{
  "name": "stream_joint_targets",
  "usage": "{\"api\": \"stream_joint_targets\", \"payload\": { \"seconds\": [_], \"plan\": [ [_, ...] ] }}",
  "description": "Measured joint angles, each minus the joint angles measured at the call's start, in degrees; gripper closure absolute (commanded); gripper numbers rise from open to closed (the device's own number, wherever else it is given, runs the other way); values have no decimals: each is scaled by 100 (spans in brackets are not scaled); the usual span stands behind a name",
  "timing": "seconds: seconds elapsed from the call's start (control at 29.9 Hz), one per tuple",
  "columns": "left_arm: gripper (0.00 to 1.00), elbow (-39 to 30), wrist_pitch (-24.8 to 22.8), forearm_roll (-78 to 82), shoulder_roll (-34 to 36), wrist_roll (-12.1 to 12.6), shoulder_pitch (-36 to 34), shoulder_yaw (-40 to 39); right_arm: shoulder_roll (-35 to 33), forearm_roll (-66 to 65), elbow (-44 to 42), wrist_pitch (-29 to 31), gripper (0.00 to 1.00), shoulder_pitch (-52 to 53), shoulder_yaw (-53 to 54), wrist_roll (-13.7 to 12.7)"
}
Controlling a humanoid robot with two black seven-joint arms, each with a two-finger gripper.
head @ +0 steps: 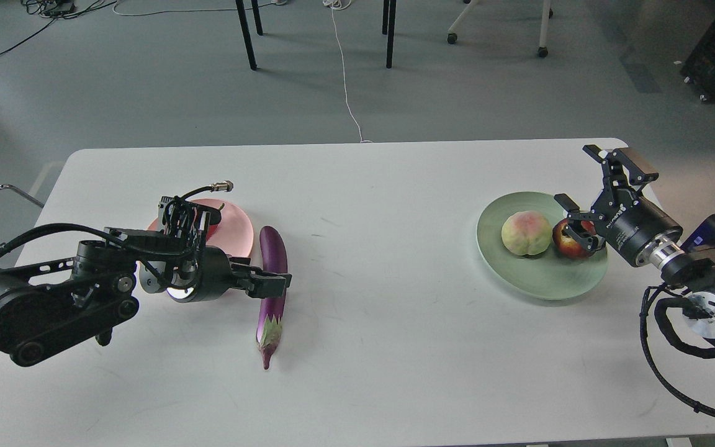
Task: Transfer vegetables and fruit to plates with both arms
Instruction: 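Lift the eggplant and place it on the pink plate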
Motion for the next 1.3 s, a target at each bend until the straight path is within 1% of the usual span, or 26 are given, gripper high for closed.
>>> {"api": "stream_joint_targets", "payload": {
  "seconds": [0.13, 0.17, 0.23, 0.3, 0.4, 0.5, 0.53, 0.63, 0.67, 0.7, 0.8, 0.9, 1.04, 1.14, 1.24, 1.3],
  "plan": [
    [6, -3, -11, 0, 14, 3, 5, 25, -15, 0, 31, 0, 3, 2, 0, 0],
    [8, -3, -15, 0, 16, 3, 17, 32, -18, 0, 35, 0, 3, 4, 0, 0],
    [16, -3, -30, 0, 17, 3, 35, 39, -29, 0, 36, 0, 3, 4, 0, 0],
    [29, -2, -61, -6, 17, -1, 40, 41, -35, 0, 37, 0, 3, 4, 0, 0],
    [43, -1, -159, -23, 17, -10, 48, 42, -36, 0, 37, 0, 3, 1, 0, 0],
    [64, 0, -221, -26, -1, -14, 51, 42, -36, 0, 37, -1, 3, -1, 0, 0],
    [68, 0, -227, -26, -9, -14, 52, 43, -36, 0, 37, -2, 3, -2, 0, 0],
    [70, 0, -231, -26, -25, -13, 52, 42, -36, 0, 34, -2, 3, -2, 0, 0],
    [72, 0, -231, -26, -25, -10, 52, 42, -36, 0, 32, -3, 3, -2, 0, 0],
    [76, 0, -232, -26, -26, -8, 52, 42, -36, 0, 31, -3, 3, -3, 0, 0],
    [79, 0, -255, -25, -26, -7, 52, 42, -36, 0, 30, -3, 3, -3, 0, 0],
    [80, -2, -281, -25, -26, -6, 51, 19, -36, 0, 30, -3, 3, -3, 0, 0],
    [80, -70, -287, -87, -20, -69, 6, -74, -36, 0, 30, -11, 3, -2, 6, 0],
    [79, -192, -335, -346, -4, -82, -44, -328, -36, 0, 29, -11, 3, 4, 8, 0],
    [79, -212, -399, -591, 78, -99, -204, -593, -37, 0, 29, -11, 3, 6, 9, 0],
    [79, -151, -410, -627, 250, -175, -383, -631, -38, 0, 29, -11, 3, 6, 8, 0]
  ]
}}
